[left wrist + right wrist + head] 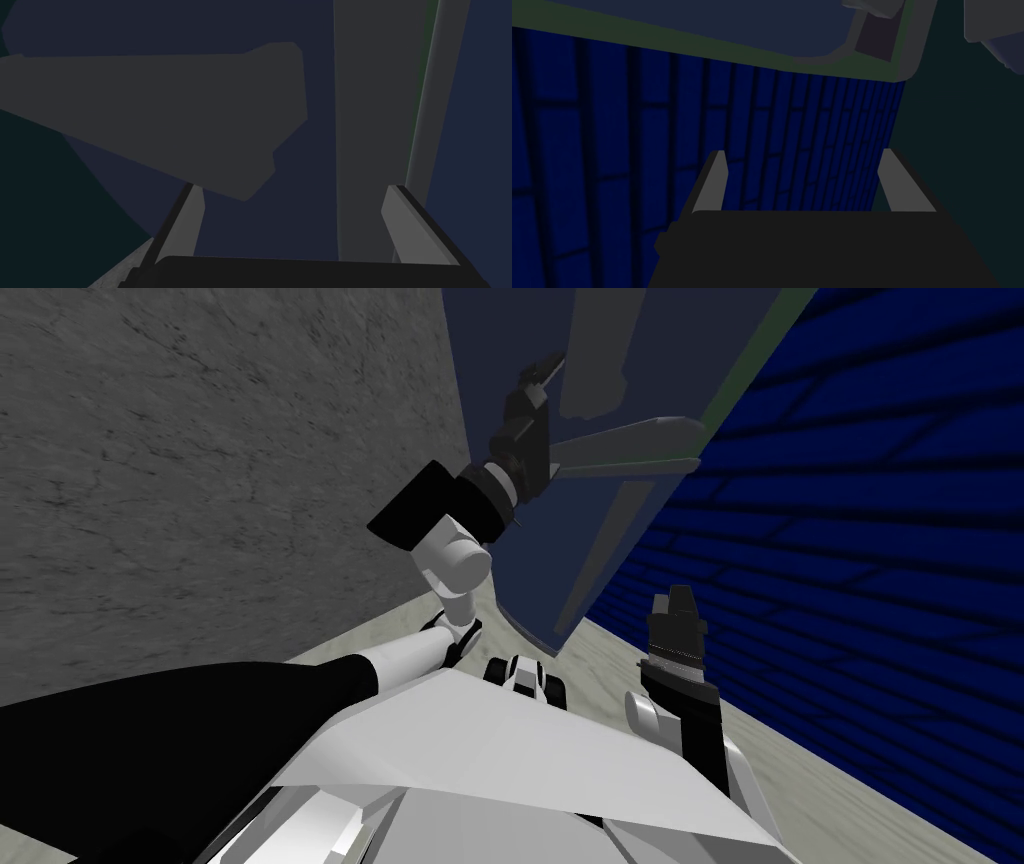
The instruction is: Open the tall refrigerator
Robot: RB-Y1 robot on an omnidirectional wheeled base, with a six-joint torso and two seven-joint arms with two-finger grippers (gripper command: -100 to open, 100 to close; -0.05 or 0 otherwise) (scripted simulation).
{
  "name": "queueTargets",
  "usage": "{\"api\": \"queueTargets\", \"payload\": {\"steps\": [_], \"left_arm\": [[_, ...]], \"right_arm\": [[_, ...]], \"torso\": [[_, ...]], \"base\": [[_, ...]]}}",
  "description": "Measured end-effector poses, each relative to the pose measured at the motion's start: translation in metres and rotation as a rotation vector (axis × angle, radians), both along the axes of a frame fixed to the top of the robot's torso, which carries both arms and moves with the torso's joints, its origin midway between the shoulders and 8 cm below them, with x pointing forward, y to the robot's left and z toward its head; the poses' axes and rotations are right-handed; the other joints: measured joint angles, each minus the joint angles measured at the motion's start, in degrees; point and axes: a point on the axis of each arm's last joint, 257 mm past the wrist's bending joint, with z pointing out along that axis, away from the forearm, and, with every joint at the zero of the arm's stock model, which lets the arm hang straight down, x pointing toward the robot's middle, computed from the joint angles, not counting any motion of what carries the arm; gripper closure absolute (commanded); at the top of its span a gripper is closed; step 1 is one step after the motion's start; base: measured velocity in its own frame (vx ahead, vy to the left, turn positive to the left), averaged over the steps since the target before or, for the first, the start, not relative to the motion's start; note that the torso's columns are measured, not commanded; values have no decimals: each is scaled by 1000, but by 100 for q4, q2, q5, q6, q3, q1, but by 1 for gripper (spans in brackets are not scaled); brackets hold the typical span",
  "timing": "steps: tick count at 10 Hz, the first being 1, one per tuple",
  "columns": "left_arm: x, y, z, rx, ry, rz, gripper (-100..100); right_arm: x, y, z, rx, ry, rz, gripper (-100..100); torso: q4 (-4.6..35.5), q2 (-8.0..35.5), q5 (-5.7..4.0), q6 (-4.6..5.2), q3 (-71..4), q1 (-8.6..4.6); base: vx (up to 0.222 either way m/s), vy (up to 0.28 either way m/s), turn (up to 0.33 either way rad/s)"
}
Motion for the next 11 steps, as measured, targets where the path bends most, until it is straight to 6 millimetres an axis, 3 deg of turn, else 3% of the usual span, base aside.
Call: {"api": "queueTargets", "payload": {"steps": [3,9,10,11], "left_arm": [[6,8,1,-18,-19,36,-100],[-2,11,21,-41,-28,34,-100],[-2,11,22,-41,-26,34,100],[-1,11,17,-39,-23,35,100]], "right_arm": [[0,0,0,0,0,0,0],[0,0,0,0,0,0,0],[0,0,0,0,0,0,0],[0,0,0,0,0,0,0]], "torso": [[17,46,-7,-1,45,-18],[-4,-5,18,-14,0,36],[-1,7,19,-13,8,38],[5,27,20,-13,21,42]], "base": [[12,-204,23],[43,-25,12],[-26,11,-17],[-57,27,-18]]}}
